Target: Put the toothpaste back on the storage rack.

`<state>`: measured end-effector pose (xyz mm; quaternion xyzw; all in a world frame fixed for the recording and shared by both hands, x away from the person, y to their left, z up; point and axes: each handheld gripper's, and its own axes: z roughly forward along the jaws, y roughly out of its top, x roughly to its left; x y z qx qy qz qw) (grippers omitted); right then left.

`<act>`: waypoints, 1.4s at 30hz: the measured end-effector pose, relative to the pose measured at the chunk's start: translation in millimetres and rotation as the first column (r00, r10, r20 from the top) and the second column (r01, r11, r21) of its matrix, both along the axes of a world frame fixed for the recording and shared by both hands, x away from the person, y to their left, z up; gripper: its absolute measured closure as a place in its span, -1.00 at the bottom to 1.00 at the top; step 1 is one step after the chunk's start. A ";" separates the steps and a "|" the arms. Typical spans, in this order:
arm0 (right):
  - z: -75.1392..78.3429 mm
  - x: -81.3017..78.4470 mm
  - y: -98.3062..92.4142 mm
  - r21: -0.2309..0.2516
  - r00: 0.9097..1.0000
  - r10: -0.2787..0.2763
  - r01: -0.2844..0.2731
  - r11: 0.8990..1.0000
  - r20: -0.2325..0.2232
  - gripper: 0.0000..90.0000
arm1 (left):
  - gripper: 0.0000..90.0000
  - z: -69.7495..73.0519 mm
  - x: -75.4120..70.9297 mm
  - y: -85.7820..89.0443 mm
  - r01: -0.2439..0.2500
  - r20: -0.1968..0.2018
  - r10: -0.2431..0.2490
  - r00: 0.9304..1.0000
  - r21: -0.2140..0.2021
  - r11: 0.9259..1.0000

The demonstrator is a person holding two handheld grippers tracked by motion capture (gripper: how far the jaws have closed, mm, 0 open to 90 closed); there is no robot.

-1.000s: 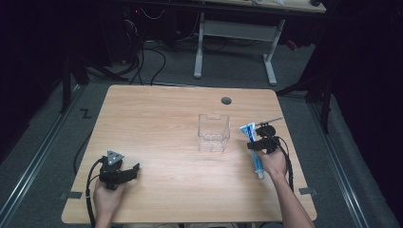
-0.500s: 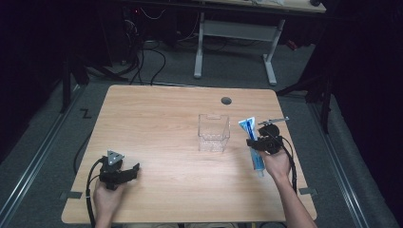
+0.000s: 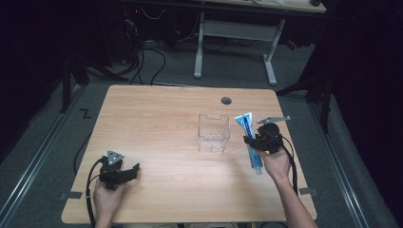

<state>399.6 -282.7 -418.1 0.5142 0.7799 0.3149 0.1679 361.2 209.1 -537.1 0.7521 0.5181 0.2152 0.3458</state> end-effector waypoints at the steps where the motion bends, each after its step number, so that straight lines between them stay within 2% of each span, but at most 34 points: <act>1: 0.8 -0.7 0.7 -0.001 1.000 0.002 -0.002 1.000 0.007 0.50 | -0.44 0.0 0.0 0.0 0.000 0.000 0.000 1.000 0.000 1.000; 7: 9.1 -6.6 4.8 0.017 0.998 0.026 -0.027 0.999 0.060 0.50 | -0.44 0.0 0.0 0.1 0.000 0.000 0.000 1.000 -0.002 1.000; 20: 33.2 -11.6 19.8 0.043 0.990 0.081 -0.087 0.995 0.119 0.50 | -0.44 0.0 0.1 -0.3 0.000 0.000 0.000 1.000 0.002 1.000; 31: 55.1 -10.4 38.5 0.051 0.972 0.131 -0.143 0.988 0.194 0.50 | -0.45 0.0 0.2 0.0 0.001 0.000 -0.001 1.000 -0.001 1.000; 42: 61.2 -0.3 54.3 0.053 0.961 0.148 -0.164 0.985 0.232 0.50 | -0.45 0.0 0.1 -0.1 0.001 0.000 -0.001 1.000 0.001 1.000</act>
